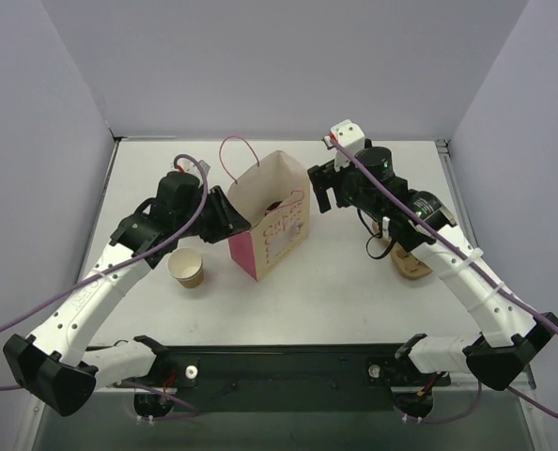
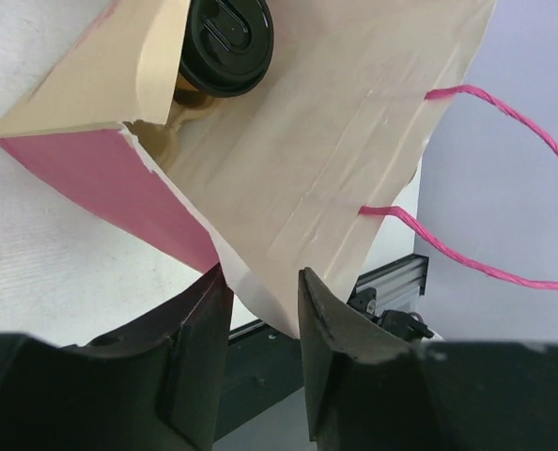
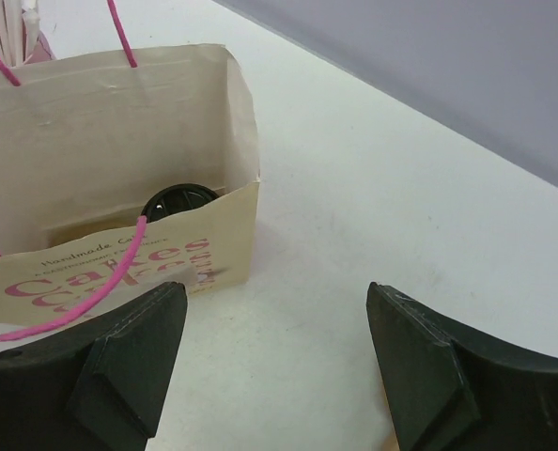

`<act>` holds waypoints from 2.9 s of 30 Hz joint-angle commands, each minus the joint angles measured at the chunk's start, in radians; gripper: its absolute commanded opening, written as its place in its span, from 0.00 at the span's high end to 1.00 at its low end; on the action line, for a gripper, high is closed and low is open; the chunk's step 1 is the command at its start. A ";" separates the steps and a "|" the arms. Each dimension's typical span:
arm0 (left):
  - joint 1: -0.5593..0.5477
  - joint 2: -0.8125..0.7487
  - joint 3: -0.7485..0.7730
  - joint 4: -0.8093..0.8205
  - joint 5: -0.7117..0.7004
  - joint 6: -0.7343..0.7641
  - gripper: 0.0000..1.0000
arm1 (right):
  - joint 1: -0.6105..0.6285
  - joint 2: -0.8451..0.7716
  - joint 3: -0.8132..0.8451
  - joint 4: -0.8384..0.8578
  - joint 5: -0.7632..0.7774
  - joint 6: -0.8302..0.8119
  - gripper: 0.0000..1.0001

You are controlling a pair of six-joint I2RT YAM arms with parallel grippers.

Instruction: Pack the takeout coffee

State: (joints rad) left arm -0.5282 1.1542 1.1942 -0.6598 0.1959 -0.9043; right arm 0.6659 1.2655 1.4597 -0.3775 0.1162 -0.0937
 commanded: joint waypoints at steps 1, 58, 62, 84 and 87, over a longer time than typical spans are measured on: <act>0.004 -0.024 0.073 -0.049 -0.093 0.042 0.54 | -0.020 0.015 0.044 -0.017 0.023 0.078 0.22; 0.318 0.659 0.687 -0.127 -0.636 0.628 0.57 | -0.019 -0.183 0.028 -0.265 -0.089 0.235 0.27; 0.333 0.668 0.660 -0.123 -0.627 0.617 0.59 | -0.019 -0.187 0.040 -0.264 -0.064 0.238 0.27; 0.361 0.664 0.599 -0.058 -0.570 0.654 0.78 | -0.019 -0.181 0.097 -0.279 -0.046 0.227 0.27; 0.366 0.662 0.596 -0.055 -0.556 0.656 0.87 | -0.019 -0.184 0.097 -0.284 -0.046 0.227 0.27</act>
State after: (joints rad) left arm -0.1734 1.8339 1.7905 -0.7582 -0.3824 -0.2638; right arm 0.6476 1.0916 1.5280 -0.6563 0.0471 0.1390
